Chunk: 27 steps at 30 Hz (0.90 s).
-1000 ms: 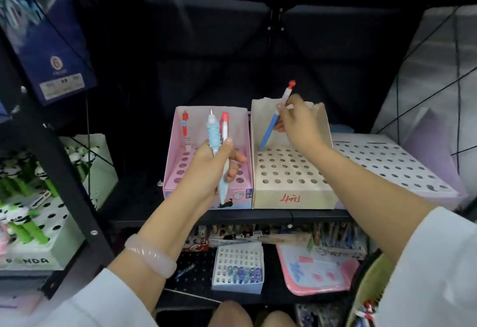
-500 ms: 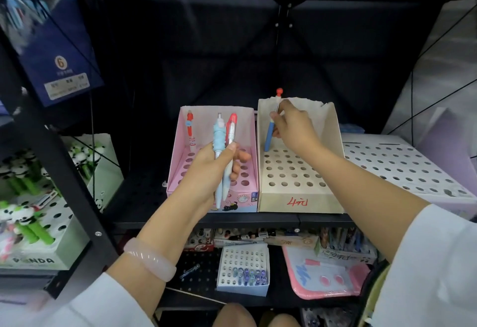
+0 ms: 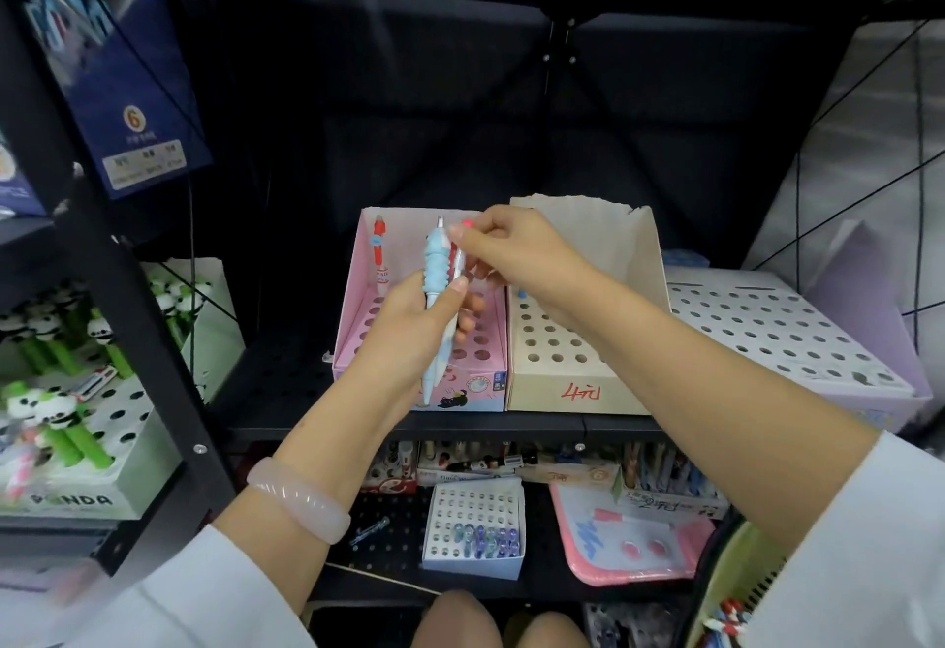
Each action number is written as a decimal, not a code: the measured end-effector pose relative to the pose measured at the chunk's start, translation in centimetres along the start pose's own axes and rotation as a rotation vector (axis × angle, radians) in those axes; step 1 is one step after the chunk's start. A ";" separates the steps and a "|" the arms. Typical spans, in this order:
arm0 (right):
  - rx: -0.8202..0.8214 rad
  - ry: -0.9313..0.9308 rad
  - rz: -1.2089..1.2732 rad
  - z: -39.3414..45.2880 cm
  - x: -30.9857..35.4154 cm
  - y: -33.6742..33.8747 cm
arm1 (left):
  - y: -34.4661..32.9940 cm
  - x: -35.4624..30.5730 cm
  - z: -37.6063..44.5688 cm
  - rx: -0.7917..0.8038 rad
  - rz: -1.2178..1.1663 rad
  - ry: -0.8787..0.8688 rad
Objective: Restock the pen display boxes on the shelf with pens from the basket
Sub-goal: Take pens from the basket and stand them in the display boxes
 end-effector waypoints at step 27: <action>-0.330 0.008 -0.215 7.1 -0.7 -2.4 | 10.9 1.7 -3.0 -0.293 0.000 0.104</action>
Point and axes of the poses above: each hand's wrist, its own z-axis towards the middle knuckle, its own y-axis out of the back of the hand, x = y × z, the point moved 4 cm from there along z, towards the middle knuckle, and after that the axes turned 13 degrees about x, right-handed, at the moved point
